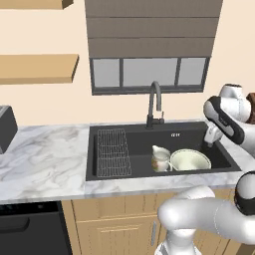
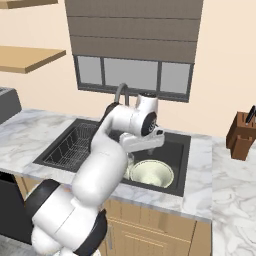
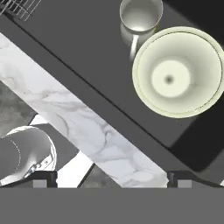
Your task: Pick the bowl and cup and place them in the sink. Then turn on the water.
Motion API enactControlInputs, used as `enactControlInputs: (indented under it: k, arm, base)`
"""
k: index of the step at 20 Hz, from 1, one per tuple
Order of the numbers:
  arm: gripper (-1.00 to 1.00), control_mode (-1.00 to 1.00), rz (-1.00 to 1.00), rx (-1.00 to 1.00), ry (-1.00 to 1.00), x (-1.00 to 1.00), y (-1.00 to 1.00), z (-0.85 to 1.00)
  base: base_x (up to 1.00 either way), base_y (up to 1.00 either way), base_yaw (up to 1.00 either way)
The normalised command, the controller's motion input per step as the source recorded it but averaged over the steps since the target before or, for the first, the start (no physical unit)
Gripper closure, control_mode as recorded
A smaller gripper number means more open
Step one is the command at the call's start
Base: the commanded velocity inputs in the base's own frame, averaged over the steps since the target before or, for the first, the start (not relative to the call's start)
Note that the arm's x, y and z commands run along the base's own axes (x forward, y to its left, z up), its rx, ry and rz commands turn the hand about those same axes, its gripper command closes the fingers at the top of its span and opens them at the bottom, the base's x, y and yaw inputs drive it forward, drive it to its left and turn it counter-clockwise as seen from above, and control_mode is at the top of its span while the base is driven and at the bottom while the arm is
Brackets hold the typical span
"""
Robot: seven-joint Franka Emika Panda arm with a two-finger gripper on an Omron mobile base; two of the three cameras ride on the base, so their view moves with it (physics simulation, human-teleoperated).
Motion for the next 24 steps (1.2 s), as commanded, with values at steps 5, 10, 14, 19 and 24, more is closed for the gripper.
enactControlInputs:
  k: [5, 10, 14, 19, 24]
  arm:
    - [-1.00, -1.00, -0.32, 0.00, -0.21, -0.82, 0.28, 0.59]
    - [-1.00, -1.00, -0.36, 0.00, -0.14, -0.42, 0.22, 0.53]
    - [-1.00, -1.00, -0.37, 0.00, -0.09, -0.21, 0.15, 0.53]
    - [-1.00, -1.00, -0.34, 0.00, -0.07, -0.12, 0.16, 0.47]
    - [-1.00, -1.00, -0.24, 0.00, -0.05, -0.09, 0.19, 0.42]
  base:
    - [0.00, 0.00, 0.00]
    - [0.00, 0.00, 0.00]
    - [0.00, 0.00, 0.00]
    - [0.00, 0.00, 0.00]
    - [0.00, 0.00, 0.00]
